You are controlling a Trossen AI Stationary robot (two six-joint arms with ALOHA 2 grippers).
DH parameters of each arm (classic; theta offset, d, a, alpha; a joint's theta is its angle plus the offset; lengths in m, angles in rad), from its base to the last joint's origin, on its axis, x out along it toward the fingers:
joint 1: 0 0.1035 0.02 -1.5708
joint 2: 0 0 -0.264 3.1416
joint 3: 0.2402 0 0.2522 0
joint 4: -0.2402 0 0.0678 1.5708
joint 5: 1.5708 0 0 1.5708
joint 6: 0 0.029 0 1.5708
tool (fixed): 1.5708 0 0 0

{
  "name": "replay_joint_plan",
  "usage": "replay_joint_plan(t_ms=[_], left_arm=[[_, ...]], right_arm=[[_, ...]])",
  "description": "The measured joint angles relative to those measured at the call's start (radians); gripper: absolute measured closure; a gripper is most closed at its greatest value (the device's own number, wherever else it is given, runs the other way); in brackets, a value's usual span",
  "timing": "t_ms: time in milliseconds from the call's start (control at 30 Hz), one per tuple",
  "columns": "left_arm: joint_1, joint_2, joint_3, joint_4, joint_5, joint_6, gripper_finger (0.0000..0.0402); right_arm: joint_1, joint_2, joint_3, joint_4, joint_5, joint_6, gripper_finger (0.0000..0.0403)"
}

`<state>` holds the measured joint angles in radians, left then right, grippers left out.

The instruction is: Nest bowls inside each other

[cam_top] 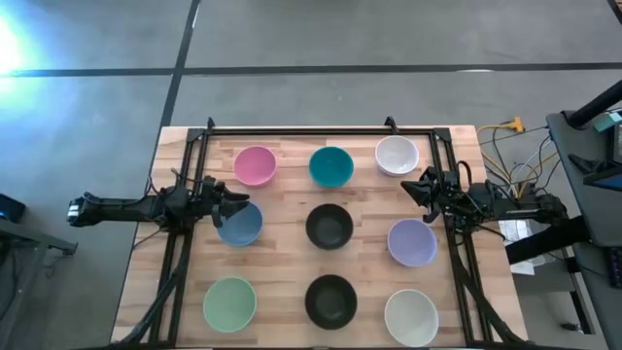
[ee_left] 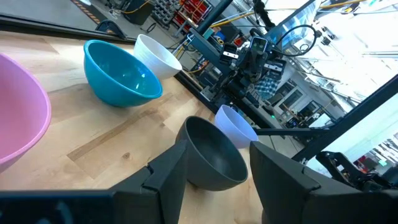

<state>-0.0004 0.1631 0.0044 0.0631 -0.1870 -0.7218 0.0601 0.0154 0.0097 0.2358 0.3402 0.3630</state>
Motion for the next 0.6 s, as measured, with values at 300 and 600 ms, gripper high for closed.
replay_joint_plan(t_ms=[300,600], left_arm=[[0.000,0.000,0.000,0.000,0.000,0.000,0.0243],[0.000,0.000,0.000,0.000,0.000,0.000,0.0243]], right_arm=[[0.000,0.000,0.000,0.000,0.000,0.000,0.0394],[0.000,0.000,0.000,0.012,0.000,-0.021,0.0394]])
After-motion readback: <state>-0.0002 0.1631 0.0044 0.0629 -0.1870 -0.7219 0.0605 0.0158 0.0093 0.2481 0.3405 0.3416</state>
